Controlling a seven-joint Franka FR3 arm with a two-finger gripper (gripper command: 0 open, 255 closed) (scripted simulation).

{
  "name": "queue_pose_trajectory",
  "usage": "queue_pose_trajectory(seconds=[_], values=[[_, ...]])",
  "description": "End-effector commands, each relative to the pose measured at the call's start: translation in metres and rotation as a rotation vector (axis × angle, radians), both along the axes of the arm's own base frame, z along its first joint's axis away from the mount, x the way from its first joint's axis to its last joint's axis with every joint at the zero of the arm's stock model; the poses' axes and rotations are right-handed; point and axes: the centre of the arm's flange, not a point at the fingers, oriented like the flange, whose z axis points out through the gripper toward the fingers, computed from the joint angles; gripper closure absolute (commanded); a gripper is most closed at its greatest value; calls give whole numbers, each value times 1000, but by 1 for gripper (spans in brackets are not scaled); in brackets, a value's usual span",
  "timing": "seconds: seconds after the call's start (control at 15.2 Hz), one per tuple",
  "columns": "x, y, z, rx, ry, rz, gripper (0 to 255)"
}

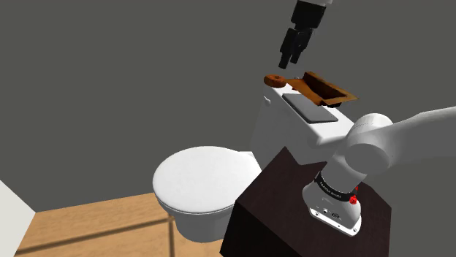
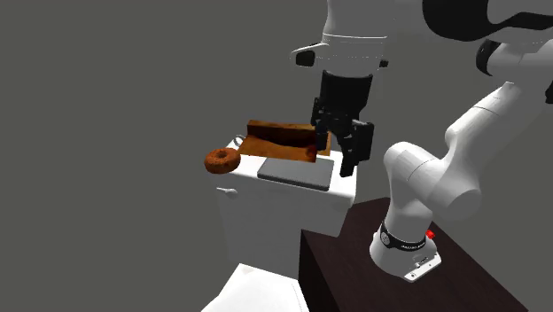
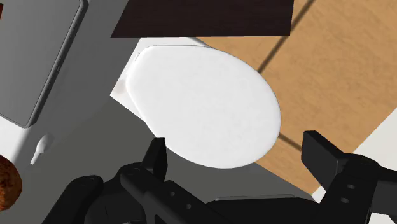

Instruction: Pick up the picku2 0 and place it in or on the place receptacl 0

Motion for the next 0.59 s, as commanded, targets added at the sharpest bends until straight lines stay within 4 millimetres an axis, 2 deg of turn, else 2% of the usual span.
queue_pose_trajectory(seconds=[0.0, 0.53], values=[[0, 0, 0, 0, 0, 0, 0], [90, 2, -68, -235, 76, -139, 0]])
